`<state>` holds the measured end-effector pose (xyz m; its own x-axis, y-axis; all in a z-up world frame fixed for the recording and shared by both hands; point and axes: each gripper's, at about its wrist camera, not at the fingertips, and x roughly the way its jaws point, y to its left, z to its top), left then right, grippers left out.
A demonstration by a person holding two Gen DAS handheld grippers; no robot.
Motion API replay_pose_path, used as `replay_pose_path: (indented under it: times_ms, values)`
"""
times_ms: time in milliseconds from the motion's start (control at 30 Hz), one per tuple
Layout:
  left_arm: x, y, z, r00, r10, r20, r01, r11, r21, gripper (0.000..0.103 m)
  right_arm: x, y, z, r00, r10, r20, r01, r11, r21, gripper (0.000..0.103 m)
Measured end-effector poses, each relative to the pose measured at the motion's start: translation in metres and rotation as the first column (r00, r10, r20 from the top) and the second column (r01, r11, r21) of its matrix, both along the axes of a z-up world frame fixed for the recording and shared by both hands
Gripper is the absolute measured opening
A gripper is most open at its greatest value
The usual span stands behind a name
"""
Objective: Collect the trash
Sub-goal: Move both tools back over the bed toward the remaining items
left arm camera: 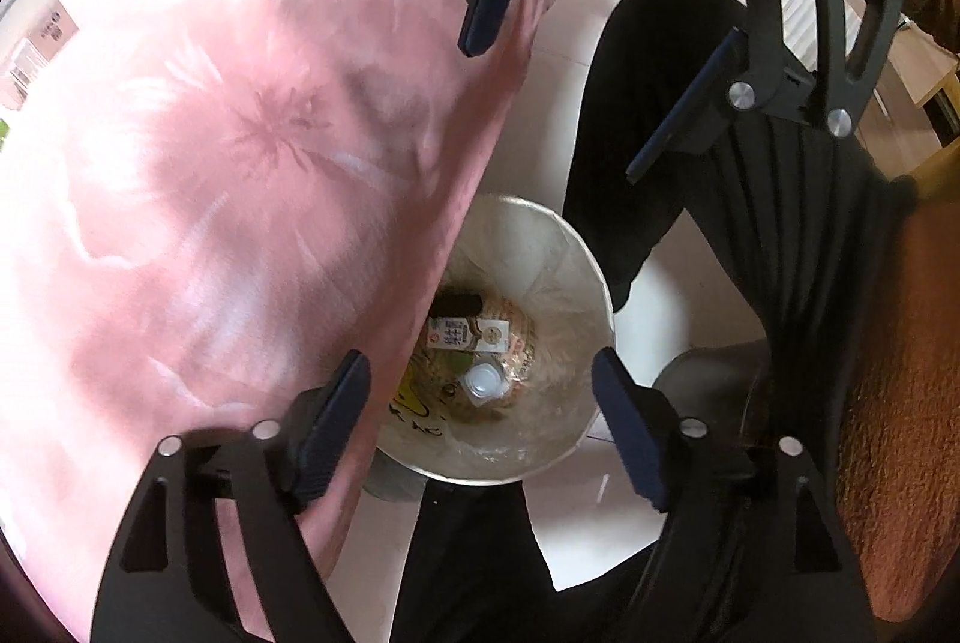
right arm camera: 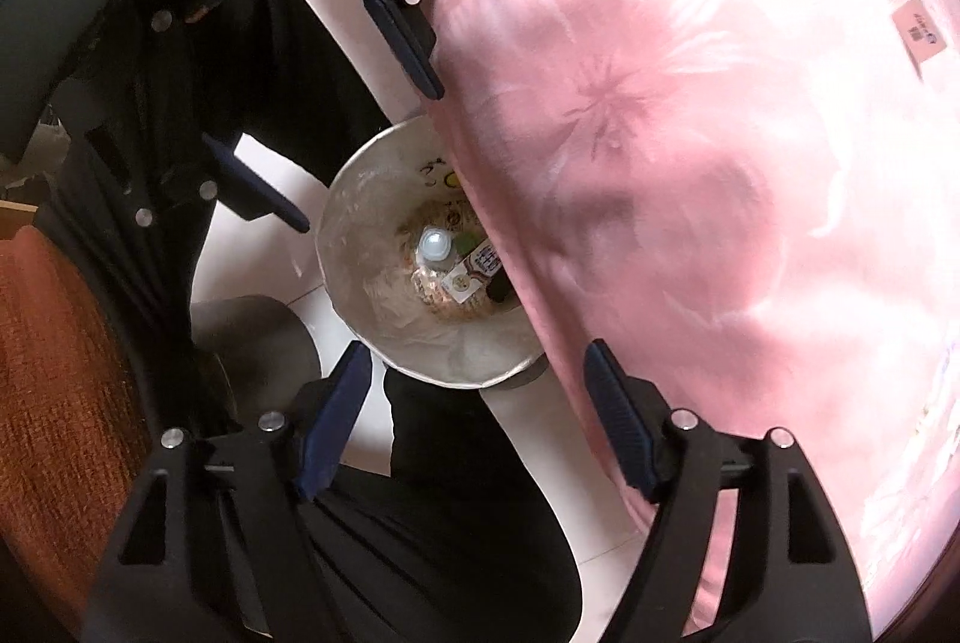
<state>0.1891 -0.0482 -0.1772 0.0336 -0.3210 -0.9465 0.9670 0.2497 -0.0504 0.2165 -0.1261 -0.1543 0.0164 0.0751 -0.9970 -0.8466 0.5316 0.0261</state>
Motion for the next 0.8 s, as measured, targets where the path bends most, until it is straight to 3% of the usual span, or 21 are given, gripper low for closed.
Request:
replay_pose_path:
  times_ms: [200,500,800]
  values:
    - [-0.005,0.004,0.023,0.999,-0.001,0.042,0.002,1.0,-0.031,0.086,-0.003,-0.016,0.027,0.998,-0.023,0.055,0.021,0.999,0.04,0.075]
    - [0.009,0.021,0.061,0.996,0.048,0.077,-0.043,0.997,-0.062,0.088,0.017,-0.05,0.07,0.977,-0.179,0.116,0.171,0.982,0.083,0.075]
    - [0.036,0.043,0.106,0.984,0.092,0.153,-0.079,0.993,-0.088,0.09,0.029,-0.071,0.11,0.957,-0.215,0.195,0.194,0.973,0.122,0.075]
